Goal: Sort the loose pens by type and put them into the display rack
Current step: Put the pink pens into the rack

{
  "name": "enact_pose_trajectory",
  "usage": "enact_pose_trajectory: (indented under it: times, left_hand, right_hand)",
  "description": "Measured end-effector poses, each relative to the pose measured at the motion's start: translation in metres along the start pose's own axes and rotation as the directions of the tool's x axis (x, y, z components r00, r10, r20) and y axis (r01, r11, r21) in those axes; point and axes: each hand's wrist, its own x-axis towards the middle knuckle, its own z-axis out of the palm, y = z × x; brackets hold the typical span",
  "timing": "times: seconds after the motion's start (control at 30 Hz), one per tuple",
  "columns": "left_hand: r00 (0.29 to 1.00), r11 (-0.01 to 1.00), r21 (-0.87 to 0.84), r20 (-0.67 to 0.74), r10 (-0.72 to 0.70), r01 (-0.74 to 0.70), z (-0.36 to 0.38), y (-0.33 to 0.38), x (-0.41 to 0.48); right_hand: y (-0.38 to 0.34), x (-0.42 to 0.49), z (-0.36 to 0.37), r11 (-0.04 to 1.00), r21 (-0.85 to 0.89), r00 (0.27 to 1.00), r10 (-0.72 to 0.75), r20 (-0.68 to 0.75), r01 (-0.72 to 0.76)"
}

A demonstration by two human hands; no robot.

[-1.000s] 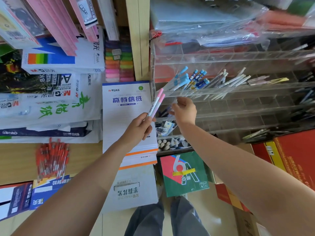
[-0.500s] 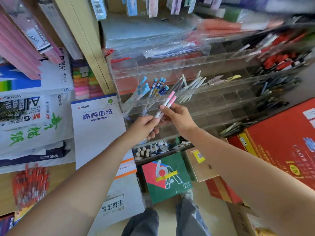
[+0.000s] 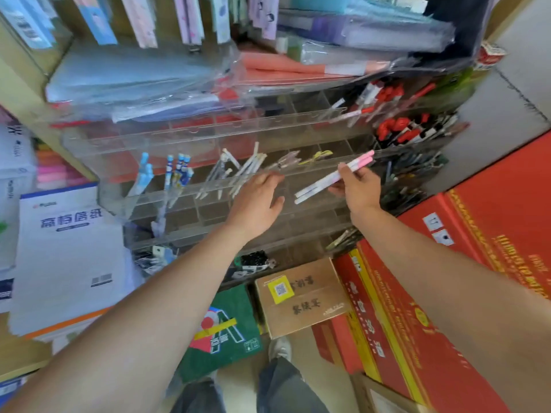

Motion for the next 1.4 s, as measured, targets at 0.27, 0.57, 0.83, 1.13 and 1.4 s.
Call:
enact_pose_trajectory:
  times: [0.27, 0.57, 0.83, 1.13, 1.4]
  left_hand:
    - [0.987, 0.988, 0.152, 0.150, -0.050, 0.027, 0.024, 0.029, 0.042]
    - [0.984, 0.980, 0.181, 0.142, -0.112, 0.085, 0.032, 0.026, 0.062]
    - [0.987, 0.985, 0.153, 0.130, -0.094, 0.074, 0.036, 0.014, 0.062]
    - [0.987, 0.991, 0.102, 0.125, -0.105, 0.093, 0.031, 0.013, 0.054]
    - [0.988, 0.990, -0.036, -0.060, -0.140, 0.138, 0.020, 0.008, 0.018]
  right_hand:
    - [-0.034, 0.063, -0.031, 0.986, 0.098, 0.977, -0.112, -0.179, 0.131]
    - [-0.027, 0.099, -0.014, 0.990, 0.054, 0.972, -0.119, -0.204, 0.133]
    - [-0.007, 0.102, 0.008, 0.994, -0.055, 0.992, 0.084, -0.096, -0.089]
    - [-0.001, 0.090, 0.012, 0.983, -0.002, 0.978, 0.182, -0.103, -0.183]
    - [0.013, 0.011, 0.027, 0.969, -0.074, 0.966, 0.243, 0.089, -0.237]
